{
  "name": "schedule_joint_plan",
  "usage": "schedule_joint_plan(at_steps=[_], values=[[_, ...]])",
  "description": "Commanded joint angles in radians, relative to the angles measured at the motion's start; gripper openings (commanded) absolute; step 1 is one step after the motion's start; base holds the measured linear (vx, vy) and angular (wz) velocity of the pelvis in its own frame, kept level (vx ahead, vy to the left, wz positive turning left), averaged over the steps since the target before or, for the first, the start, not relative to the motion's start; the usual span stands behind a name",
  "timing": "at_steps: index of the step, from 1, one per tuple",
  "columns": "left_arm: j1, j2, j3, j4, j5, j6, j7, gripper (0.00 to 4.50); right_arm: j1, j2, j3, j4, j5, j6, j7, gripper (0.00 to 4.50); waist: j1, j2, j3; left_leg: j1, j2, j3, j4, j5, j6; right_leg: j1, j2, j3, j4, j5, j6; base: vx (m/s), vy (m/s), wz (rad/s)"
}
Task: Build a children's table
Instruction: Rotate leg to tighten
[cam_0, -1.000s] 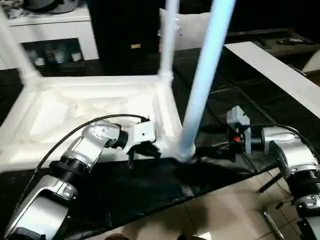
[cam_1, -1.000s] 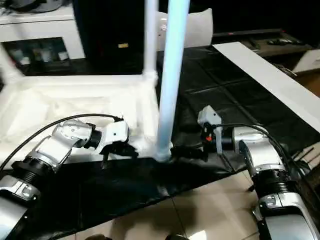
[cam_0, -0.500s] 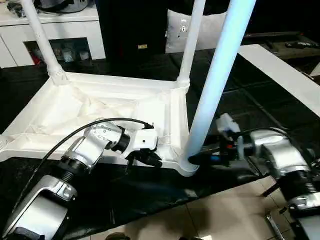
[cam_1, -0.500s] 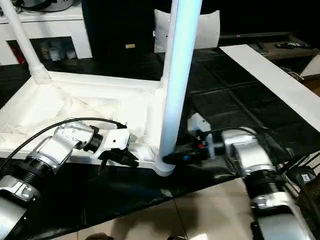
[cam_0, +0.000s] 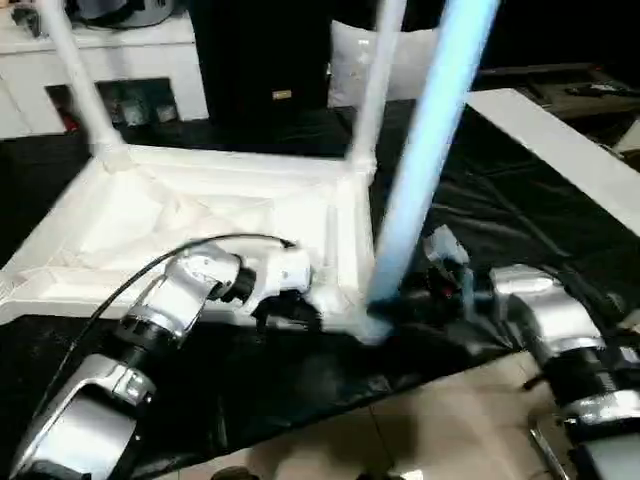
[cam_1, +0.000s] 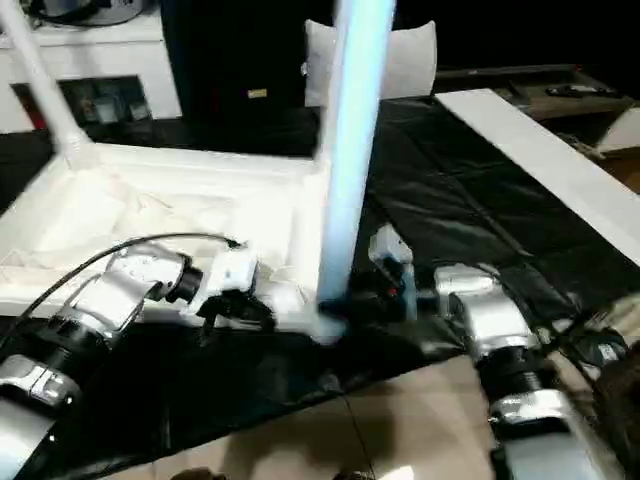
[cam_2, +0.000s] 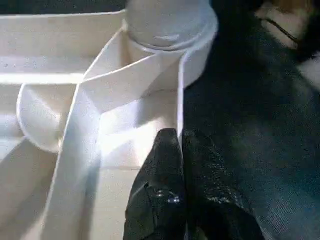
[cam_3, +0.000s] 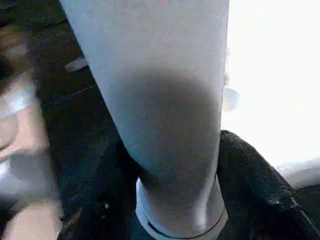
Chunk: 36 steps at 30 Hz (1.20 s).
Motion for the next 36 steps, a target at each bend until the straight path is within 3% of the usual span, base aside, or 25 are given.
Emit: schedule_joint_plan(at_steps=[1, 3, 6, 9, 10, 12, 14, 17, 18, 20, 23, 26, 28, 32, 34, 36], values=[[-0.001, -0.095, 0.015, -0.034, -0.026, 0.075, 0.123, 0.0, -0.044, 0.086, -0.027, 0.045, -0.019, 0.026, -0.247, 1.96, -0.02, -0.002, -0.055, 0.009, 0.014, -0.007, -0.07, -0.338, -0.01, 0.046, -0.052, 0.029, -0.091, -0.578, -0.099, 0.0, 0.0, 0.0], [-0.001, -0.109, 0.024, -0.033, -0.02, 0.098, 0.16, 0.0, -0.053, 0.104, -0.032, 0.055, -0.026, 0.034, -0.293, 1.96, -0.04, -0.002, -0.057, 0.008, 0.012, -0.013, -0.068, -0.361, -0.009, 0.047, -0.051, 0.022, -0.102, -0.62, -0.068, 0.0, 0.0, 0.0], [-0.004, -0.177, 0.057, -0.051, -0.01, 0.195, 0.291, 0.0, -0.096, 0.182, -0.046, 0.1, -0.063, 0.055, -0.483, 1.95, -0.065, 0.0, -0.058, 0.005, 0.013, -0.012, -0.069, -0.362, -0.001, 0.042, -0.047, 0.026, -0.097, -0.562, -0.095, 0.0, 0.0, 0.0], [-0.01, -0.223, 0.074, -0.065, -0.007, 0.235, 0.36, 0.0, -0.118, 0.228, -0.055, 0.127, -0.079, 0.034, -0.569, 1.95, -0.078, -0.006, -0.061, 0.004, 0.007, -0.008, -0.061, -0.349, 0.023, 0.042, -0.048, 0.025, -0.103, -0.571, -0.096, 0.0, 0.0, 0.0], [-0.009, -0.231, 0.074, -0.074, -0.001, 0.245, 0.375, 0.0, -0.122, 0.243, -0.067, 0.133, -0.07, 0.027, -0.58, 1.95, -0.077, -0.006, -0.062, 0.002, 0.008, -0.007, -0.062, -0.332, 0.034, 0.042, -0.049, 0.028, -0.102, -0.551, -0.099, 0.0, 0.0, 0.0], [-0.011, -0.234, 0.075, -0.076, 0.004, 0.244, 0.387, 0.0, -0.125, 0.255, -0.084, 0.137, -0.047, 0.029, -0.579, 2.5, -0.074, -0.01, -0.068, -0.006, 0.011, -0.004, -0.062, -0.283, 0.048, 0.048, -0.048, 0.033, -0.091, -0.475, -0.117, 0.0, 0.0, 0.0], [-0.016, -0.227, 0.069, -0.069, 0.014, 0.227, 0.392, 0.0, -0.122, 0.249, -0.081, 0.13, -0.044, 0.03, -0.565, 2.66, -0.072, -0.007, -0.068, -0.01, 0.014, -0.003, -0.064, -0.246, 0.063, 0.05, -0.045, 0.036, -0.08, -0.394, -0.146, 0.0, 0.0, 0.0], [-0.01, -0.183, 0.049, -0.06, 0.046, 0.179, 0.376, 0.0, -0.083, 0.203, -0.064, 0.073, -0.038, 0.008, -0.453, 3.05, -0.069, -0.004, -0.069, -0.011, 0.016, -0.002, -0.064, -0.238, 0.072, 0.055, -0.044, 0.037, -0.073, -0.332, -0.173, 0.0, 0.0, 0.0], [-0.007, -0.172, 0.046, -0.058, 0.05, 0.158, 0.369, 0.0, -0.071, 0.189, -0.062, 0.055, -0.03, 0.008, -0.424, 3.08, -0.064, 0.002, -0.07, -0.009, 0.017, -0.001, -0.063, -0.239, 0.075, 0.055, -0.045, 0.039, -0.073, -0.316, -0.176, 0.0, 0.0, 0.0], [-0.002, -0.161, 0.039, -0.061, 0.051, 0.146, 0.35, 0.0, -0.064, 0.172, -0.061, 0.049, -0.03, -0.001, -0.408, 3.26, -0.059, 0.0, -0.072, -0.01, 0.018, -0.001, -0.064, -0.224, 0.08, 0.058, -0.046, 0.04, -0.068, -0.284, -0.185, 0.0, 0.0, 0.0], [0.007, -0.135, 0.024, -0.067, 0.054, 0.13, 0.319, 0.0, -0.048, 0.132, -0.064, 0.04, -0.033, -0.021, -0.37, 3.42, -0.051, 0.001, -0.069, -0.005, 0.019, 0.0, -0.065, -0.232, 0.07, 0.058, -0.046, 0.04, -0.069, -0.292, -0.194, 0.0, 0.0, 0.0], [0.019, -0.08, -0.001, -0.054, 0.051, 0.061, 0.228, 0.0, -0.012, 0.009, -0.077, 0.042, -0.036, -0.093, -0.228, 3.71, -0.046, 0.002, -0.066, -0.001, 0.02, 0.001, -0.065, -0.271, 0.067, 0.055, -0.047, 0.041, -0.076, -0.342, -0.178, 0.0, 0.0, 0.0], [0.022, -0.062, -0.011, -0.045, 0.042, 0.023, 0.191, 0.0, -0.004, -0.032, -0.078, 0.052, -0.034, -0.122, -0.167, 3.88, -0.033, 0.003, -0.065, -0.002, 0.019, 0.001, -0.066, -0.271, 0.066, 0.055, -0.047, 0.042, -0.076, -0.348, -0.176, 0.0, 0.0, 0.0], [0.023, -0.037, -0.034, -0.036, 0.044, -0.011, 0.131, 0.0, 0.012, -0.1, -0.062, 0.04, -0.026, -0.158, -0.039, 3.88, -0.03, -0.001, -0.064, 0.0, 0.02, 0.001, -0.066, -0.285, 0.066, 0.054, -0.047, 0.041, -0.078, -0.376, -0.168, 0.0, 0.0, 0.0], [0.019, -0.027, -0.045, -0.03, 0.051, -0.024, 0.115, 0.0, 0.015, -0.119, -0.056, 0.039, -0.022, -0.169, -0.001, 3.88, -0.028, -0.008, -0.065, -0.001, 0.021, 0.002, -0.065, -0.272, 0.071, 0.055, -0.048, 0.041, -0.076, -0.373, -0.169, 0.0, 0.0, 0.0], [0.012, -0.009, -0.065, -0.02, 0.05, -0.058, 0.065, 0.0, 0.009, -0.149, -0.046, 0.051, -0.01, -0.181, 0.071, 3.88, -0.025, -0.005, -0.067, -0.002, 0.022, 0.001, -0.064, -0.258, 0.079, 0.056, -0.047, 0.041, -0.073, -0.352, -0.178, 0.0, 0.0, 0.0]])
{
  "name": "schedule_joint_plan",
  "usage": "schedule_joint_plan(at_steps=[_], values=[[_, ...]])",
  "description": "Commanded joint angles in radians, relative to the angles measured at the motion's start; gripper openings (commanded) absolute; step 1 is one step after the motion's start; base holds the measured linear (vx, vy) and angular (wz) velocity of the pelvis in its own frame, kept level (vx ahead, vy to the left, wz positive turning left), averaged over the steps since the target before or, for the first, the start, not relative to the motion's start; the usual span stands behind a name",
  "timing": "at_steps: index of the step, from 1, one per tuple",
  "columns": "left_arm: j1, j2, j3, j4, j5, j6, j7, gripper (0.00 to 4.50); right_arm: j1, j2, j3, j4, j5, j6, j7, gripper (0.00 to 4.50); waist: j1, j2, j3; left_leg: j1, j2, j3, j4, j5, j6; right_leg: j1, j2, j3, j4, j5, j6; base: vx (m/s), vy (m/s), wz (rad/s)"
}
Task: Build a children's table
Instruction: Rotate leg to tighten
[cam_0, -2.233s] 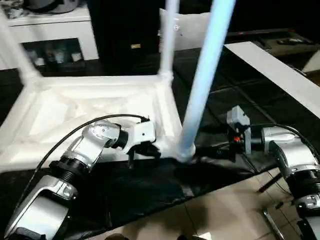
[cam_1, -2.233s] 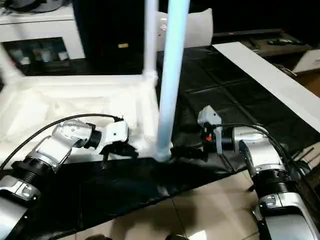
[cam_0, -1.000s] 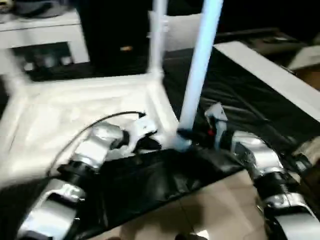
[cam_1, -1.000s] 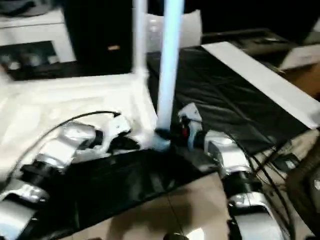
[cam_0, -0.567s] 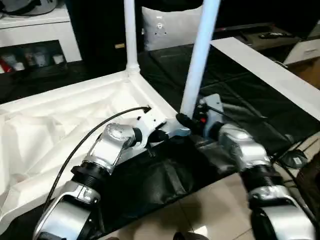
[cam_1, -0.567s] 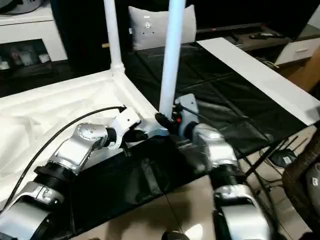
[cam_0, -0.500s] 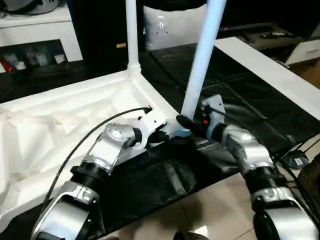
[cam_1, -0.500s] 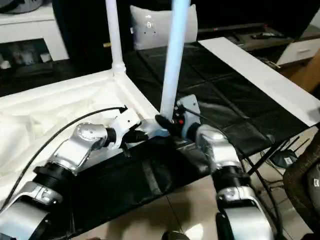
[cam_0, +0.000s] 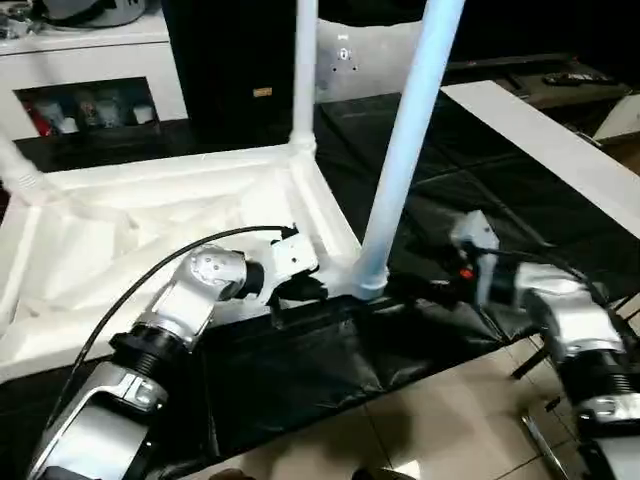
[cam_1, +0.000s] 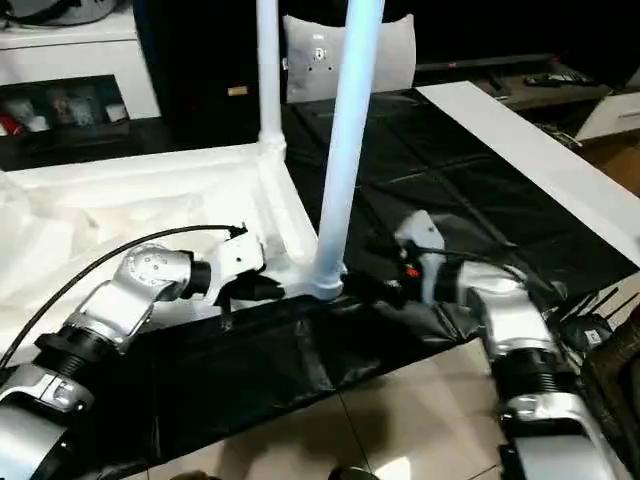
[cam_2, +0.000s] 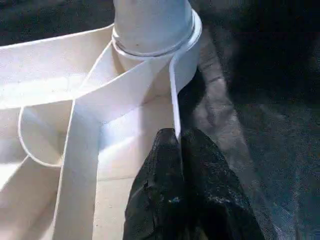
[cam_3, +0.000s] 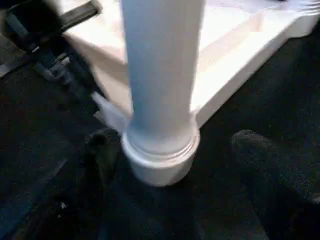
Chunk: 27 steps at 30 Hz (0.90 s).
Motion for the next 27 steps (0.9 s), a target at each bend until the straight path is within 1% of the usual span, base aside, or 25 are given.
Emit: schedule_joint_plan(at_steps=[1, 2, 4, 5, 7, 8, 9, 10, 12, 13, 15, 16, 18, 19, 21, 22, 23, 25, 26, 27], values=[[-0.012, 0.017, -0.061, 0.015, 0.015, -0.05, -0.087, 0.0, -0.012, -0.032, 0.012, 0.004, 0.016, -0.029, 0.077, 3.88, 0.002, -0.004, -0.066, 0.005, 0.022, 0.002, -0.063, -0.256, 0.081, 0.062, -0.047, 0.041, -0.069, -0.351, -0.179, 0.0, 0.0, 0.0], [-0.015, 0.022, -0.068, 0.014, 0.012, -0.062, -0.109, 0.0, -0.017, -0.037, 0.018, 0.011, 0.015, -0.037, 0.096, 3.88, 0.004, -0.004, -0.066, 0.006, 0.024, 0.004, -0.063, -0.256, 0.083, 0.06, -0.047, 0.042, -0.068, -0.343, -0.183, 0.0, 0.0, 0.0], [-0.018, 0.027, -0.074, 0.015, 0.012, -0.069, -0.13, 0.0, -0.023, -0.039, 0.024, 0.019, 0.012, -0.046, 0.114, 3.62, 0.007, -0.003, -0.066, 0.006, 0.024, 0.004, -0.063, -0.255, 0.08, 0.061, -0.048, 0.042, -0.067, -0.344, -0.187, 0.0, 0.0, 0.0], [-0.022, 0.035, -0.087, 0.015, 0.018, -0.083, -0.156, 0.0, -0.031, -0.04, 0.031, 0.026, 0.009, -0.051, 0.139, 3.62, 0.009, -0.003, -0.065, 0.007, 0.024, 0.004, -0.064, -0.259, 0.078, 0.06, -0.047, 0.041, -0.067, -0.352, -0.187, 0.0, 0.0, 0.0], [-0.026, 0.043, -0.1, 0.014, 0.026, -0.093, -0.18, 0.0, -0.039, -0.036, 0.04, 0.03, 0.006, -0.054, 0.156, 3.41, 0.014, -0.001, -0.066, 0.009, 0.025, 0.004, -0.064, -0.264, 0.075, 0.059, -0.047, 0.04, -0.068, -0.365, -0.187, 0.0, 0.0, 0.0], [-0.028, 0.045, -0.104, 0.014, 0.027, -0.096, -0.186, 0.0, -0.041, -0.035, 0.043, 0.031, 0.005, -0.055, 0.161, 3.2, 0.017, 0.0, -0.065, 0.01, 0.027, 0.005, -0.064, -0.266, 0.071, 0.058, -0.047, 0.041, -0.067, -0.363, -0.188, 0.0, 0.0, 0.0], [-0.033, 0.05, -0.118, 0.01, 0.032, -0.11, -0.212, 0.0, -0.05, -0.026, 0.053, 0.037, 0.002, -0.058, 0.175, 3.2, 0.019, -0.002, -0.066, 0.012, 0.027, 0.004, -0.064, -0.269, 0.067, 0.056, -0.048, 0.041, -0.066, -0.361, -0.192, 0.0, 0.0, 0.0], [-0.035, 0.051, -0.124, 0.006, 0.03, -0.115, -0.224, 0.0, -0.054, -0.02, 0.06, 0.04, 0.003, -0.061, 0.181, 3.13, 0.019, -0.003, -0.065, 0.011, 0.028, 0.004, -0.066, -0.272, 0.067, 0.057, -0.048, 0.041, -0.066, -0.364, -0.191, 0.0, 0.0, 0.0], [-0.036, 0.051, -0.127, 0.003, 0.028, -0.119, -0.232, 0.0, -0.056, -0.015, 0.064, 0.043, 0.004, -0.062, 0.186, 2.97, 0.025, -0.002, -0.065, 0.014, 0.029, 0.005, -0.066, -0.269, 0.061, 0.056, -0.049, 0.043, -0.064, -0.352, -0.194, 0.0, 0.0, 0.0], [-0.036, 0.051, -0.127, 0.003, 0.028, -0.119, -0.232, 0.0, -0.056, -0.015, 0.064, 0.043, 0.004, -0.062, 0.186, 2.76, 0.026, -0.002, -0.066, 0.013, 0.029, 0.005, -0.066, -0.264, 0.061, 0.058, -0.049, 0.044, -0.063, -0.345, -0.195, 0.0, 0.0, 0.0], [-0.042, 0.035, -0.139, -0.002, 0.027, -0.124, -0.252, 0.0, -0.058, 0.013, 0.082, 0.043, 0.012, -0.057, 0.214, 2.68, 0.029, -0.002, -0.067, 0.011, 0.029, 0.004, -0.066, -0.256, 0.061, 0.06, -0.049, 0.043, -0.06, -0.329, -0.198, 0.0, 0.0, 0.0], [-0.042, 0.035, -0.139, -0.002, 0.028, -0.124, -0.252, 0.0, -0.058, 0.014, 0.082, 0.043, 0.012, -0.057, 0.215, 2.52, 0.029, -0.002, -0.067, 0.01, 0.029, 0.004, -0.066, -0.256, 0.061, 0.06, -0.05, 0.044, -0.061, -0.329, -0.199, 0.0, 0.0, 0.0], [-0.047, 0.029, -0.144, 0.004, 0.028, -0.128, -0.253, 0.0, -0.061, 0.023, 0.09, 0.049, 0.015, -0.053, 0.224, 2.32, 0.033, 0.0, -0.068, 0.012, 0.029, 0.005, -0.066, -0.254, 0.059, 0.059, -0.05, 0.044, -0.06, -0.326, -0.2, 0.0, 0.0, 0.0], [-0.05, 0.028, -0.145, 0.007, 0.028, -0.129, -0.253, 0.0, -0.063, 0.026, 0.094, 0.052, 0.015, -0.053, 0.229, 2.32, 0.035, 0.0, -0.068, 0.013, 0.03, 0.005, -0.066, -0.254, 0.058, 0.059, -0.05, 0.045, -0.06, -0.326, -0.2, 0.0, 0.0, 0.0], [-0.052, 0.026, -0.146, 0.011, 0.027, -0.132, -0.256, 0.0, -0.065, 0.03, 0.096, 0.055, 0.019, -0.048, 0.237, 2.09, 0.041, 0.001, -0.067, 0.016, 0.031, 0.005, -0.067, -0.257, 0.053, 0.057, -0.049, 0.045, -0.061, -0.324, -0.201, 0.0, 0.0, 0.0], [-0.053, 0.026, -0.146, 0.012, 0.027, -0.134, -0.257, 0.0, -0.065, 0.033, 0.097, 0.056, 0.019, -0.049, 0.239, 2.09, 0.042, 0.002, -0.067, 0.015, 0.03, 0.005, -0.068, -0.258, 0.051, 0.058, -0.049, 0.045, -0.06, -0.324, -0.201, 0.0, 0.0, 0.0], [-0.053, 0.026, -0.146, 0.012, 0.027, -0.134, -0.257, 0.0, -0.065, 0.033, 0.097, 0.056, 0.019, -0.049, 0.239, 1.95, 0.042, 0.0, -0.067, 0.014, 0.03, 0.005, -0.068, -0.258, 0.05, 0.06, -0.05, 0.045, -0.06, -0.324, -0.199, 0.0, 0.0, 0.0], [-0.053, 0.026, -0.145, 0.013, 0.026, -0.134, -0.259, 0.0, -0.065, 0.036, 0.099, 0.058, 0.02, -0.045, 0.243, 1.92, 0.042, 0.0, -0.067, 0.013, 0.029, 0.004, -0.068, -0.258, 0.049, 0.06, -0.05, 0.045, -0.06, -0.33, -0.194, 0.0, 0.0, 0.0], [-0.052, 0.025, -0.144, 0.013, 0.026, -0.132, -0.26, 0.0, -0.063, 0.038, 0.099, 0.058, 0.021, -0.042, 0.245, 1.9, 0.042, -0.002, -0.067, 0.013, 0.028, 0.005, -0.067, -0.258, 0.049, 0.061, -0.05, 0.044, -0.061, -0.337, -0.191, 0.0, 0.0, 0.0], [-0.052, 0.025, -0.144, 0.013, 0.026, -0.132, -0.26, 0.0, -0.063, 0.038, 0.099, 0.058, 0.021, -0.042, 0.245, 1.89, 0.042, -0.002, -0.067, 0.013, 0.028, 0.004, -0.067, -0.256, 0.049, 0.061, -0.05, 0.044, -0.061, -0.338, -0.19, 0.0, 0.0, 0.0]])
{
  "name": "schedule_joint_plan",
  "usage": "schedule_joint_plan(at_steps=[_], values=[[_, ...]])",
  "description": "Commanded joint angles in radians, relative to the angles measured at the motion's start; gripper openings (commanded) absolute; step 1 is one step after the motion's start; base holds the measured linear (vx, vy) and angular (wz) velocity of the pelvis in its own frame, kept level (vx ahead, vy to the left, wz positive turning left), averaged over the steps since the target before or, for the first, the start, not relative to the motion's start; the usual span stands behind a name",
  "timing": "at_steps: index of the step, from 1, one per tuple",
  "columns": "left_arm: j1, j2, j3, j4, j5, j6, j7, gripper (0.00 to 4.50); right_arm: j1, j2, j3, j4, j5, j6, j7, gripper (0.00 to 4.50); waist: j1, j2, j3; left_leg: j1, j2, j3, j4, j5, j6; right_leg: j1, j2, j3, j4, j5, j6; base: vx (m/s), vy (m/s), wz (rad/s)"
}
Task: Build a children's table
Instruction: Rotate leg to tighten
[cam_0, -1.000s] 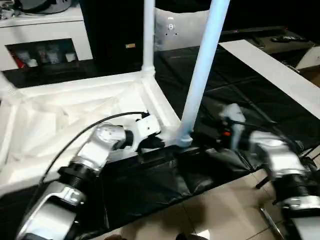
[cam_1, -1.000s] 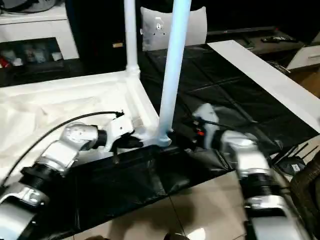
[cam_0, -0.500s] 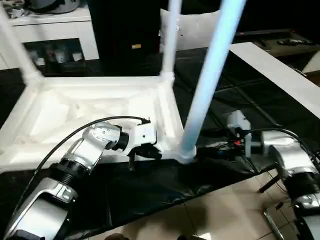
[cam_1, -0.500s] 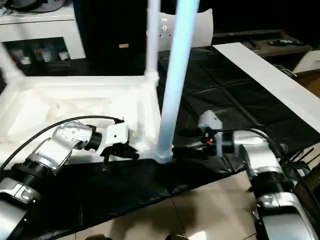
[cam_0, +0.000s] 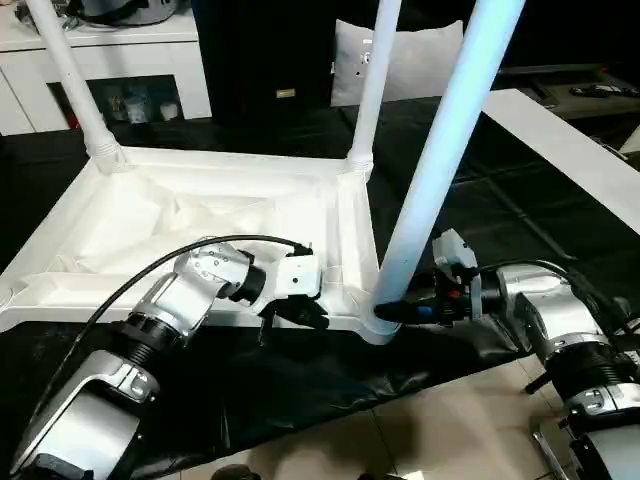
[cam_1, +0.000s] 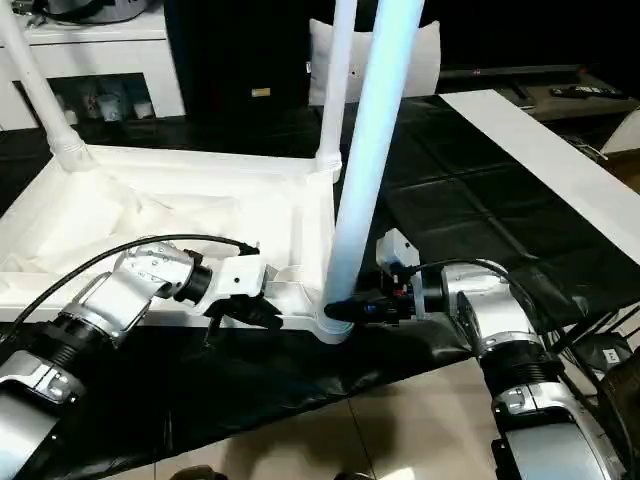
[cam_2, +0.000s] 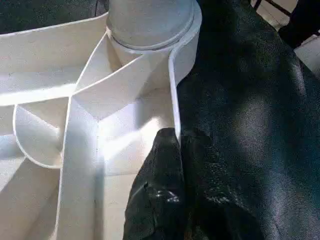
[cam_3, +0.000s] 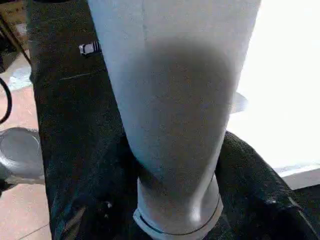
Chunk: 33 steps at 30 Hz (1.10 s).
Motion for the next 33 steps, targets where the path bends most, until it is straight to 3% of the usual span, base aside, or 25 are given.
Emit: schedule_joint_plan(at_steps=[1, 2, 6, 8, 9, 10, 11, 13, 14, 15, 16, 17, 18, 19, 20, 21, 22, 24, 26, 27, 30, 31, 32, 33], values=[[-0.007, -0.013, -0.051, 0.0, 0.024, -0.02, -0.041, 0.0, -0.019, 0.004, 0.011, 0.008, 0.006, 0.01, 0.021, 1.88, -0.008, -0.001, -0.068, 0.011, 0.028, 0.003, -0.068, -0.25, 0.05, 0.057, -0.049, 0.044, -0.061, -0.331, -0.191, 0.0, 0.0, 0.0], [-0.004, -0.016, -0.044, -0.001, 0.018, -0.009, -0.038, 0.0, -0.011, 0.006, 0.012, 0.0, 0.011, 0.019, 0.022, 1.88, -0.008, -0.004, -0.068, 0.011, 0.028, 0.004, -0.068, -0.248, 0.051, 0.057, -0.049, 0.044, -0.061, -0.329, -0.191, 0.0, 0.0, 0.0], [0.007, -0.029, -0.017, -0.005, -0.009, 0.03, -0.014, 0.0, 0.016, 0.018, 0.004, -0.033, 0.03, 0.058, 0.005, 1.88, -0.008, 0.0, -0.067, 0.012, 0.028, 0.004, -0.068, -0.248, 0.051, 0.057, -0.049, 0.044, -0.063, -0.335, -0.19, 0.0, 0.0, 0.0], [0.015, -0.059, 0.02, -0.02, -0.03, 0.103, 0.053, 0.0, 0.027, 0.052, 0.007, -0.056, 0.004, 0.138, -0.112, 1.88, -0.009, 0.001, -0.065, 0.011, 0.028, 0.003, -0.07, -0.252, 0.046, 0.057, -0.048, 0.044, -0.063, -0.338, -0.188, 0.0, 0.0, 0.0], [0.016, -0.072, 0.033, -0.024, -0.034, 0.132, 0.081, 0.0, 0.027, 0.067, 0.009, -0.058, -0.011, 0.161, -0.161, 1.88, -0.017, 0.0, -0.06, 0.009, 0.026, 0.001, -0.075, -0.268, 0.034, 0.056, -0.045, 0.042, -0.063, -0.37, -0.18, 0.0, 0.0, 0.0], [0.017, -0.083, 0.044, -0.028, -0.038, 0.157, 0.106, 0.0, 0.025, 0.08, 0.011, -0.059, -0.025, 0.181, -0.207, 1.88, -0.022, 0.002, -0.056, 0.018, 0.023, 0.0, -0.073, -0.32, 0.022, 0.051, -0.048, 0.038, -0.078, -0.474, -0.15, 0.0, 0.0, 0.0], [0.017, -0.093, 0.051, -0.031, -0.04, 0.17, 0.123, 0.0, 0.023, 0.093, 0.007, -0.059, -0.028, 0.192, -0.237, 1.88, -0.024, 0.0, -0.055, 0.021, 0.019, -0.001, -0.071, -0.336, 0.018, 0.05, -0.053, 0.036, -0.086, -0.519, -0.134, 0.0, 0.0, 0.0], [0.018, -0.132, 0.078, -0.042, -0.051, 0.228, 0.189, 0.0, 0.005, 0.147, -0.011, -0.049, -0.042, 0.232, -0.369, 1.88, -0.041, 0.002, -0.048, 0.027, 0.015, -0.007, -0.071, -0.389, 0.005, 0.044, -0.05, 0.028, -0.101, -0.619, -0.092, 0.0, 0.0, 0.0], [0.012, -0.189, 0.108, -0.047, -0.056, 0.305, 0.279, 0.0, -0.032, 0.223, -0.048, -0.016, -0.043, 0.295, -0.541, 1.88, -0.053, 0.003, -0.048, 0.035, 0.011, -0.011, -0.066, -0.418, -0.005, 0.038, -0.05, 0.018, -0.113, -0.68, -0.065, 0.0, 0.0, 0.0], [0.005, -0.218, 0.119, -0.039, -0.049, 0.334, 0.33, 0.0, -0.06, 0.26, -0.067, 0.023, -0.05, 0.315, -0.639, 1.88, -0.063, 0.002, -0.049, 0.031, 0.01, -0.015, -0.066, -0.42, -0.013, 0.041, -0.049, 0.014, -0.111, -0.688, -0.057, 0.0, 0.0, 0.0], [0.002, -0.227, 0.122, -0.034, -0.046, 0.338, 0.348, 0.0, -0.069, 0.271, -0.072, 0.041, -0.053, 0.315, -0.672, 1.88, -0.085, 0.0, -0.05, 0.015, 0.007, -0.023, -0.066, -0.424, -0.028, 0.051, -0.048, 0.0, -0.111, -0.705, -0.034, 0.0, 0.0, 0.0], [-0.011, -0.258, 0.132, -0.011, -0.034, 0.344, 0.41, 0.0, -0.09, 0.301, -0.086, 0.091, -0.057, 0.288, -0.746, 1.88, -0.113, 0.011, -0.049, 0.025, 0.006, -0.028, -0.059, -0.487, -0.017, 0.045, -0.049, -0.023, -0.133, -0.73, -0.006, 0.0, 0.0, 0.0], [-0.011, -0.26, 0.133, -0.01, -0.033, 0.345, 0.414, 0.0, -0.091, 0.303, -0.086, 0.094, -0.057, 0.287, -0.749, 1.88, -0.12, 0.02, -0.049, 0.032, 0.011, -0.033, -0.061, -0.511, -0.013, 0.048, -0.052, -0.031, -0.141, -0.714, -0.011, 0.0, 0.0, 0.0], [-0.02, -0.275, 0.14, 0.004, -0.029, 0.341, 0.448, 0.0, -0.099, 0.319, -0.099, 0.116, -0.051, 0.271, -0.784, 1.88, -0.127, 0.022, -0.051, 0.03, 0.015, -0.037, -0.064, -0.529, -0.008, 0.054, -0.053, -0.035, -0.143, -0.684, -0.016, 0.0, 0.0, 0.0], [-0.023, -0.281, 0.142, 0.009, -0.027, 0.338, 0.459, 0.0, -0.102, 0.326, -0.107, 0.125, -0.046, 0.268, -0.801, 2.23, -0.141, 0.026, -0.051, 0.017, 0.026, -0.046, -0.076, -0.559, -0.004, 0.069, -0.055, -0.04, -0.135, -0.617, -0.031, 0.0, 0.0, 0.0], [-0.026, -0.289, 0.146, 0.013, -0.026, 0.332, 0.475, 0.0, -0.104, 0.336, -0.118, 0.129, -0.043, 0.271, -0.833, 2.44, -0.15, 0.029, -0.048, 0.02, 0.033, -0.051, -0.086, -0.604, -0.003, 0.072, -0.053, -0.044, -0.133, -0.565, -0.045, 0.0, 0.0, 0.0], [-0.036, -0.307, 0.156, 0.024, -0.025, 0.321, 0.511, 0.0, -0.108, 0.356, -0.135, 0.138, -0.038, 0.266, -0.885, 2.58, -0.157, 0.022, -0.046, 0.029, 0.029, -0.048, -0.084, -0.624, -0.004, 0.066, -0.054, -0.046, -0.138, -0.563, -0.053, 0.0, 0.0, 0.0], [-0.039, -0.3, 0.148, 0.031, -0.009, 0.293, 0.518, 0.0, -0.104, 0.364, -0.157, 0.132, -0.032, 0.261, -0.911, 2.64, -0.163, 0.016, -0.042, 0.047, 0.013, -0.041, -0.066, -0.616, 0.001, 0.049, -0.059, -0.06, -0.162, -0.65, -0.036, 0.0, 0.0, 0.0], [-0.038, -0.298, 0.146, 0.029, 0.005, 0.291, 0.523, 0.0, -0.103, 0.368, -0.173, 0.125, -0.037, 0.269, -0.936, 3.02, -0.165, 0.017, -0.043, 0.046, 0.008, -0.039, -0.058, -0.588, 0.008, 0.054, -0.062, -0.074, -0.172, -0.681, -0.012, 0.0, 0.0, 0.0], [-0.034, -0.28, 0.135, 0.031, 0.03, 0.248, 0.518, 0.0, -0.089, 0.367, -0.191, 0.099, -0.028, 0.278, -0.922, 3.02, -0.167, 0.023, -0.041, 0.04, 0.012, -0.043, -0.063, -0.593, 0.009, 0.061, -0.065, -0.084, -0.169, -0.676, -0.001, 0.0, 0.0, 0.0], [-0.032, -0.254, 0.124, 0.05, 0.046, 0.199, 0.51, 0.0, -0.059, 0.343, -0.173, 0.061, -0.036, 0.267, -0.892, 3.21, -0.164, 0.025, -0.04, 0.038, 0.013, -0.044, -0.067, -0.604, 0.002, 0.057, -0.071, -0.076, -0.164, -0.669, 0.001, 0.0, 0.0, 0.0], [-0.035, -0.234, 0.121, 0.071, 0.054, 0.171, 0.504, 0.0, -0.018, 0.308, -0.133, 0.012, -0.067, 0.247, -0.857, 3.49, -0.163, 0.024, -0.04, 0.038, 0.013, -0.044, -0.066, -0.601, 0.002, 0.056, -0.072, -0.075, -0.164, -0.672, 0.0, 0.0, 0.0, 0.0], [-0.036, -0.228, 0.12, 0.078, 0.056, 0.163, 0.504, 0.0, -0.004, 0.298, -0.126, -0.007, -0.07, 0.243, -0.849, 3.49, -0.158, 0.024, -0.04, 0.037, 0.012, -0.043, -0.067, -0.589, 0.003, 0.054, -0.073, -0.069, -0.162, -0.672, -0.001, 0.0, 0.0, 0.0], [-0.038, -0.216, 0.114, 0.088, 0.062, 0.136, 0.495, 0.0, 0.016, 0.285, -0.121, -0.037, -0.068, 0.233, -0.83, 3.52, -0.157, 0.022, -0.04, 0.029, 0.012, -0.043, -0.069, -0.579, 0.004, 0.058, -0.074, -0.067, -0.159, -0.675, 0.0, 0.0, 0.0, 0.0]])
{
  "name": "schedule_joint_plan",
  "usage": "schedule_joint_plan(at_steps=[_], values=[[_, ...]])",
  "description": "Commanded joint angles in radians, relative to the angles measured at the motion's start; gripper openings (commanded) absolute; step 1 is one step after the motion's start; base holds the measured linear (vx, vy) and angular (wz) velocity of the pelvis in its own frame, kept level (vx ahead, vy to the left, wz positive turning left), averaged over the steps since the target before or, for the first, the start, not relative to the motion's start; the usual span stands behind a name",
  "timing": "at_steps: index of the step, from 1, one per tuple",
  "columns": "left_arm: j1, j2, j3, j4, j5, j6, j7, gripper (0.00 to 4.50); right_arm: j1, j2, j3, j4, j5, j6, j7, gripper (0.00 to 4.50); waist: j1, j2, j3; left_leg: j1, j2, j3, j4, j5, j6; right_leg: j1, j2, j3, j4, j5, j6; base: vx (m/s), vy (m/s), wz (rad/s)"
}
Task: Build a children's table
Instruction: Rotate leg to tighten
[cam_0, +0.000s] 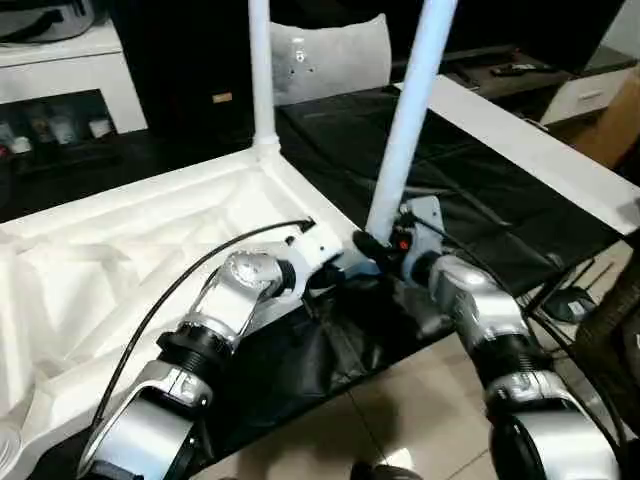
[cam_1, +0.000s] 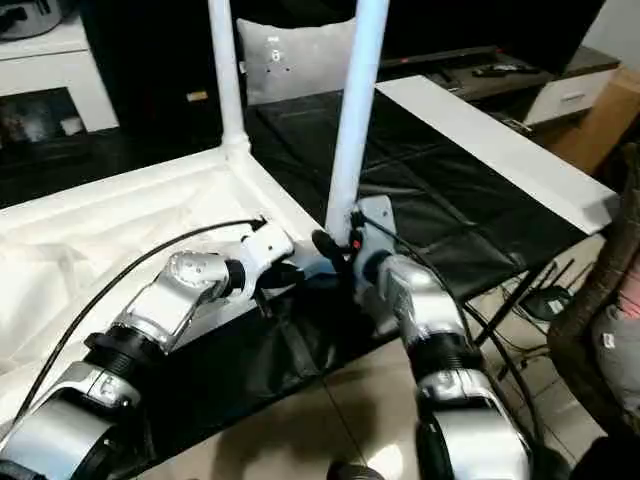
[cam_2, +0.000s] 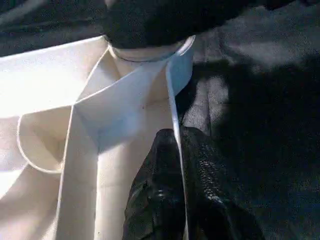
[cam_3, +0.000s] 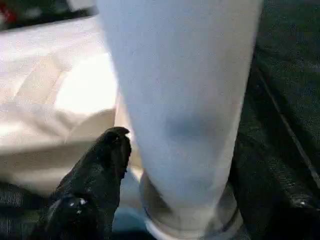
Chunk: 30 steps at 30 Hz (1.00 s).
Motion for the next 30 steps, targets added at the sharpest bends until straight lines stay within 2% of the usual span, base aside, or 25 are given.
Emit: schedule_joint_plan(at_steps=[1, 4, 5, 7, 8, 9, 10, 11, 12, 13, 14, 15, 16, 17, 18, 19, 20, 21, 23, 24, 25, 26, 28, 29, 30], values=[[-0.041, 0.011, -0.02, 0.008, 0.021, -0.091, -0.023, 0.0, 0.043, -0.011, 0.037, -0.045, -0.004, -0.002, 0.055, 3.52, -0.005, 0.001, -0.054, 0.023, 0.012, -0.012, -0.072, -0.571, 0.002, 0.025, -0.048, 0.018, -0.102, -0.672, 0.0, 0.0, 0.0, 0.0], [-0.051, 0.038, -0.013, 0.049, 0.032, -0.166, -0.014, 0.0, 0.106, -0.058, 0.044, -0.13, 0.001, -0.043, 0.115, 3.89, 0.006, -0.004, -0.06, 0.012, 0.016, -0.01, -0.077, -0.522, 0.013, 0.027, -0.05, 0.035, -0.088, -0.62, -0.017, 0.0, 0.0, 0.0], [-0.057, 0.047, -0.003, 0.068, 0.035, -0.175, 0.005, 0.0, 0.138, -0.078, 0.041, -0.179, 0.006, -0.036, 0.126, 3.94, 0.008, -0.001, -0.059, 0.004, 0.016, -0.009, -0.079, -0.507, 0.019, 0.031, -0.05, 0.038, -0.084, -0.608, -0.027, 0.0, 0.0, 0.0], [-0.065, 0.051, 0.011, 0.089, 0.037, -0.188, 0.042, 0.0, 0.166, -0.093, 0.041, -0.223, 0.011, -0.033, 0.137, 4.08, 0.016, -0.002, -0.064, 0.003, 0.02, -0.007, -0.081, -0.471, 0.027, 0.031, -0.05, 0.048, -0.076, -0.551, -0.051, 0.0, 0.0, 0.0], [-0.07, 0.054, 0.022, 0.103, 0.029, -0.218, 0.057, 0.0, 0.197, -0.11, 0.052, -0.275, 0.015, -0.023, 0.15, 4.22, 0.017, -0.005, -0.066, -0.006, 0.021, -0.007, -0.083, -0.443, 0.034, 0.036, -0.047, 0.053, -0.066, -0.51, -0.069, 0.0, 0.0, 0.0], [-0.07, 0.056, 0.023, 0.102, 0.026, -0.22, 0.055, 0.0, 0.203, -0.112, 0.053, -0.284, 0.014, -0.023, 0.148, 4.33, 0.022, -0.005, -0.072, -0.009, 0.024, -0.003, -0.083, -0.402, 0.042, 0.037, -0.047, 0.062, -0.056, -0.447, -0.091, 0.0, 0.0, 0.0], [-0.067, 0.061, 0.028, 0.1, 0.015, -0.23, 0.042, 0.0, 0.225, -0.118, 0.057, -0.322, 0.007, -0.026, 0.14, 4.39, 0.026, -0.002, -0.073, -0.018, 0.024, 0.0, -0.082, -0.354, 0.051, 0.041, -0.046, 0.07, -0.045, -0.379, -0.117, 0.0, 0.0, 0.0], [-0.061, 0.062, 0.042, 0.09, -0.005, -0.225, 0.027, 0.0, 0.246, -0.12, 0.059, -0.364, 0.013, -0.017, 0.142, 4.39, 0.028, -0.003, -0.075, -0.018, 0.025, 0.002, -0.082, -0.337, 0.056, 0.039, -0.044, 0.072, -0.039, -0.35, -0.13, 0.0, 0.0, 0.0], [-0.054, 0.063, 0.052, 0.077, -0.021, -0.224, 0.015, 0.44, 0.263, -0.12, 0.061, -0.399, 0.014, -0.011, 0.137, 4.48, 0.031, -0.01, -0.074, -0.021, 0.021, 0.009, -0.078, -0.307, 0.072, 0.036, -0.041, 0.078, -0.035, -0.323, -0.145, 0.0, 0.0, 0.0], [-0.046, 0.062, 0.068, 0.064, -0.044, -0.232, 0.005, 0.44, 0.279, -0.12, 0.065, -0.436, 0.028, -0.002, 0.149, 4.48, 0.034, -0.013, -0.073, -0.019, 0.019, 0.012, -0.077, -0.306, 0.08, 0.033, -0.04, 0.08, -0.037, -0.342, -0.144, 0.0, 0.0, 0.0], [-0.044, 0.061, 0.071, 0.063, -0.048, -0.233, 0.004, 0.55, 0.282, -0.12, 0.067, -0.441, 0.029, -0.001, 0.152, 4.49, 0.038, -0.008, -0.074, -0.02, 0.017, 0.013, -0.074, -0.298, 0.089, 0.036, -0.042, 0.082, -0.037, -0.376, -0.142, 0.0, 0.0, 0.0], [-0.028, 0.055, 0.102, 0.037, -0.092, -0.228, -0.006, 0.55, 0.297, -0.117, 0.078, -0.482, 0.04, 0.004, 0.167, 4.49, 0.045, -0.001, -0.079, -0.021, 0.017, 0.014, -0.07, -0.271, 0.095, 0.036, -0.045, 0.082, -0.036, -0.375, -0.146, 0.0, 0.0, 0.0], [-0.014, 0.053, 0.118, 0.015, -0.114, -0.22, -0.009, 0.63, 0.298, -0.113, 0.082, -0.489, 0.04, 0.009, 0.165, 4.5, 0.053, 0.006, -0.082, -0.022, 0.022, 0.014, -0.069, -0.245, 0.095, 0.038, -0.048, 0.085, -0.03, -0.342, -0.158, 0.0, 0.0, 0.0], [-0.001, 0.053, 0.132, -0.004, -0.133, -0.209, -0.007, 0.75, 0.295, -0.108, 0.086, -0.491, 0.036, 0.006, 0.164, 4.5, 0.056, 0.006, -0.084, -0.027, 0.027, 0.014, -0.069, -0.201, 0.098, 0.036, -0.042, 0.086, -0.02, -0.272, -0.179, 0.0, 0.0, 0.0], [0.017, 0.058, 0.143, -0.032, -0.148, -0.192, -0.007, 0.87, 0.289, -0.101, 0.092, -0.488, 0.032, 0.004, 0.162, 4.5, 0.062, 0.006, -0.083, -0.022, 0.026, 0.018, -0.067, -0.189, 0.099, 0.032, -0.036, 0.087, -0.017, -0.238, -0.19, 0.0, 0.0, 0.0], [0.041, 0.067, 0.151, -0.067, -0.16, -0.174, -0.009, 0.87, 0.281, -0.094, 0.096, -0.481, 0.028, -0.001, 0.157, 4.5, 0.065, 0.0, -0.079, -0.022, 0.027, 0.021, -0.068, -0.199, 0.092, 0.032, -0.037, 0.089, -0.015, -0.241, -0.198, 0.0, 0.0, 0.0], [0.063, 0.076, 0.159, -0.1, -0.169, -0.152, -0.012, 0.93, 0.274, -0.087, 0.102, -0.479, 0.028, -0.004, 0.156, 4.5, 0.067, 0.0, -0.077, -0.022, 0.025, 0.022, -0.068, -0.207, 0.091, 0.032, -0.037, 0.089, -0.016, -0.26, -0.195, 0.0, 0.0, 0.0], [0.084, 0.087, 0.165, -0.13, -0.174, -0.134, -0.014, 0.98, 0.268, -0.082, 0.107, -0.479, 0.032, -0.002, 0.158, 4.5, 0.071, -0.001, -0.076, -0.016, 0.025, 0.024, -0.069, -0.225, 0.083, 0.029, -0.037, 0.09, -0.019, -0.304, -0.184, 0.0, 0.0, 0.0], [0.109, 0.104, 0.174, -0.166, -0.171, -0.12, -0.007, 1.27, 0.26, -0.075, 0.116, -0.481, 0.033, -0.002, 0.162, 4.5, 0.07, 0.005, -0.072, -0.014, 0.029, 0.022, -0.074, -0.238, 0.069, 0.026, -0.034, 0.09, -0.021, -0.339, -0.165, 0.0, 0.0, 0.0], [0.143, 0.128, 0.194, -0.213, -0.166, -0.093, 0.01, 1.27, 0.247, -0.064, 0.126, -0.482, 0.035, 0.005, 0.162, 4.5, 0.072, 0.004, -0.074, -0.007, 0.031, 0.021, -0.075, -0.255, 0.055, 0.024, -0.034, 0.091, -0.02, -0.352, -0.157, 0.0, 0.0, 0.0], [0.143, 0.128, 0.194, -0.213, -0.166, -0.093, 0.01, 1.36, 0.247, -0.064, 0.126, -0.482, 0.035, 0.005, 0.162, 4.5, 0.07, 0.005, -0.072, -0.01, 0.031, 0.02, -0.076, -0.258, 0.051, 0.026, -0.034, 0.092, -0.019, -0.351, -0.155, 0.0, 0.0, 0.0], [0.191, 0.156, 0.222, -0.287, -0.179, -0.05, 0.017, 1.46, 0.225, -0.049, 0.132, -0.469, 0.036, 0.01, 0.151, 4.5, 0.071, 0.003, -0.07, -0.004, 0.03, 0.02, -0.079, -0.282, 0.04, 0.022, -0.03, 0.092, -0.022, -0.366, -0.147, 0.0, 0.0, 0.0], [0.229, 0.174, 0.241, -0.345, -0.195, -0.016, 0.015, 1.66, 0.207, -0.038, 0.136, -0.453, 0.037, 0.013, 0.143, 4.5, 0.069, 0.002, -0.067, -0.006, 0.033, 0.017, -0.084, -0.302, 0.026, 0.024, -0.034, 0.094, -0.018, -0.383, -0.146, 0.0, 0.0, 0.0], [0.256, 0.184, 0.254, -0.388, -0.212, 0.005, 0.01, 1.73, 0.195, -0.03, 0.138, -0.439, 0.035, 0.01, 0.139, 4.5, 0.069, 0.004, -0.065, -0.001, 0.03, 0.018, -0.085, -0.323, 0.019, 0.019, -0.032, 0.096, -0.023, -0.412, -0.14, 0.0, 0.0, 0.0], [0.288, 0.193, 0.268, -0.439, -0.233, 0.034, 0.008, 1.73, 0.182, -0.021, 0.139, -0.422, 0.035, 0.007, 0.136, 4.5, 0.068, -0.006, -0.066, -0.001, 0.031, 0.018, -0.083, -0.323, 0.016, 0.019, -0.034, 0.097, -0.021, -0.413, -0.14, 0.0, 0.0, 0.0]])
